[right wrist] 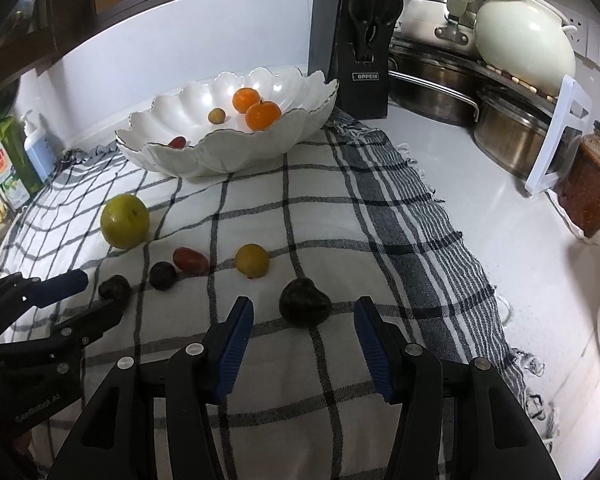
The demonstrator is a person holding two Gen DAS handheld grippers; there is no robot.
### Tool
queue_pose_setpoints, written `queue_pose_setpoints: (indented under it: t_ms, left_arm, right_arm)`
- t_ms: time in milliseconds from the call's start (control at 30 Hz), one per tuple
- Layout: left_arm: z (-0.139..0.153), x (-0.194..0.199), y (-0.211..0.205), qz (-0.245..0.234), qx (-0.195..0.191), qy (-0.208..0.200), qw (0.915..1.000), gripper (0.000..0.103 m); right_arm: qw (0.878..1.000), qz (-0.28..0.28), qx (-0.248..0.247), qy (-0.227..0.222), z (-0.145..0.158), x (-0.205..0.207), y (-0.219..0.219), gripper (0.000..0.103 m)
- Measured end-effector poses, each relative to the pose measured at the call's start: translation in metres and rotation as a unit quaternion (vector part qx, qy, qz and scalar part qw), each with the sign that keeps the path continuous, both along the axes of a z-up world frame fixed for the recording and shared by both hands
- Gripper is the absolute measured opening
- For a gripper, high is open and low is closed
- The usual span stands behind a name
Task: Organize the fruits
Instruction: 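Move both open tools back over the cloth toward the dark grapes, then grasp a dark grape with the left tool while the right tool grasps another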
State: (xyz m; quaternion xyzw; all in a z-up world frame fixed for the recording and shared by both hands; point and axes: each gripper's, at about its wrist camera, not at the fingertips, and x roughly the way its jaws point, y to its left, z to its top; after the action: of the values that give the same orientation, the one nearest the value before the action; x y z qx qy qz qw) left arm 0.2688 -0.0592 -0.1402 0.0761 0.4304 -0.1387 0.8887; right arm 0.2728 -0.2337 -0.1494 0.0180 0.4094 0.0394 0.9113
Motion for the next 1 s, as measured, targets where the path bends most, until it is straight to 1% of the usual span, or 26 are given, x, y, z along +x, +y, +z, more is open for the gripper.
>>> queue_pose_setpoints:
  t_ms: [100, 267, 333, 467, 533, 733, 1000]
  left_arm:
    - [-0.004, 0.003, -0.002, -0.002, 0.000, 0.006, 1.0000, 0.045]
    - [-0.009, 0.008, -0.003, -0.001, 0.002, 0.013, 0.9999, 0.039]
    - [-0.010, 0.009, -0.003, -0.001, 0.001, 0.015, 0.9999, 0.036]
    - [-0.011, 0.011, -0.003, -0.002, 0.000, 0.016, 0.9999, 0.034]
    - [-0.012, 0.012, -0.004, -0.004, 0.000, 0.017, 0.9998, 0.030]
    - [-0.012, 0.013, -0.004, -0.003, -0.005, 0.019, 0.9998, 0.029]
    - [0.002, 0.010, 0.000, 0.002, -0.019, 0.008, 0.9998, 0.029]
  right_arm:
    - [1.000, 0.000, 0.002, 0.005, -0.003, 0.003, -0.001, 0.052]
    - [1.000, 0.002, 0.001, 0.013, -0.008, 0.010, 0.000, 0.046]
    - [1.000, 0.003, 0.001, 0.013, -0.008, 0.012, 0.001, 0.045]
    - [1.000, 0.004, 0.001, 0.016, -0.010, 0.015, 0.001, 0.036]
    - [1.000, 0.005, -0.002, 0.016, -0.011, 0.016, 0.001, 0.032]
    - [1.000, 0.005, 0.001, 0.012, -0.009, 0.014, 0.000, 0.030]
    - [1.000, 0.012, 0.003, -0.009, 0.007, 0.004, 0.005, 0.030]
